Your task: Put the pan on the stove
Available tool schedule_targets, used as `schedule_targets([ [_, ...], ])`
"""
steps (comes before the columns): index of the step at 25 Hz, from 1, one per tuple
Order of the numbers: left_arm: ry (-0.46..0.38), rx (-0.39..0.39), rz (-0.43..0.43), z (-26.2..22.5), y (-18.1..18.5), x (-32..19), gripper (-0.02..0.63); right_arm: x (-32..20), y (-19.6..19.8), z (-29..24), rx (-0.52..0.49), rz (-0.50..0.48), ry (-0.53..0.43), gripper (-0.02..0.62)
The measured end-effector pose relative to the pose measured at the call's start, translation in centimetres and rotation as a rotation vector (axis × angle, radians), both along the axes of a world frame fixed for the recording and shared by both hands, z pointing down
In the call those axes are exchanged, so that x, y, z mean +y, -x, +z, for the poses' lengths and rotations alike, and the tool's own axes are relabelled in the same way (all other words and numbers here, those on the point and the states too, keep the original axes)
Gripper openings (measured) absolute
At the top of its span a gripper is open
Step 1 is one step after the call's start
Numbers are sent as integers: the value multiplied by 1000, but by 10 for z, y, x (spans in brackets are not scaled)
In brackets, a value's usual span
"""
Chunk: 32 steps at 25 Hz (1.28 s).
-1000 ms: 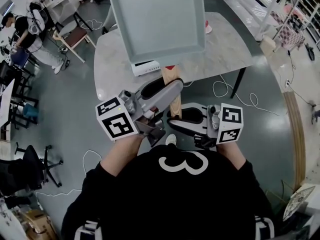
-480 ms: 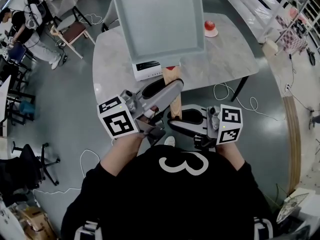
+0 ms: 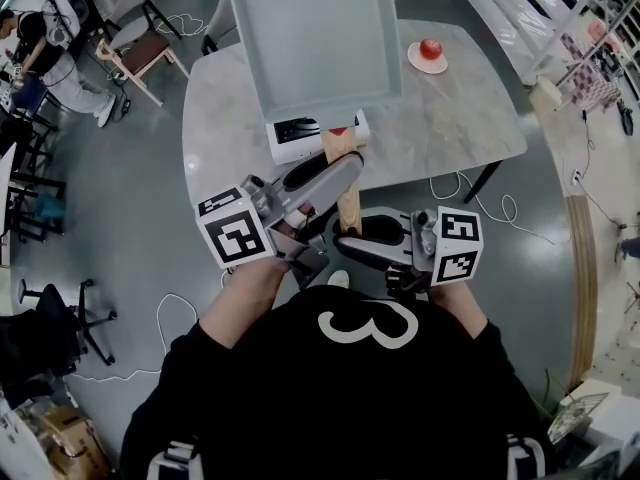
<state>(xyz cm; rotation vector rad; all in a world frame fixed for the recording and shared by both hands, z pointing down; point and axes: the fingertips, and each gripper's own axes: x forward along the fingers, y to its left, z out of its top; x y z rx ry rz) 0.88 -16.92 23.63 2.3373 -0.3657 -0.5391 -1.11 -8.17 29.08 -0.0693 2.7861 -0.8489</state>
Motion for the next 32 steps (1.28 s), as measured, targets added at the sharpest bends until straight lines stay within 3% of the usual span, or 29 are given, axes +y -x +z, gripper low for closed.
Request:
schedule_targets([
  [15, 61, -5, -12, 30, 22, -54, 146, -50, 21, 23, 19, -17, 62, 71],
  [22, 52, -17, -8, 54, 27, -61, 149, -52, 21, 32, 24, -14, 90, 72],
  [32, 135, -9, -25, 55, 19, -64, 149, -55, 18, 40, 26, -20, 113, 75],
])
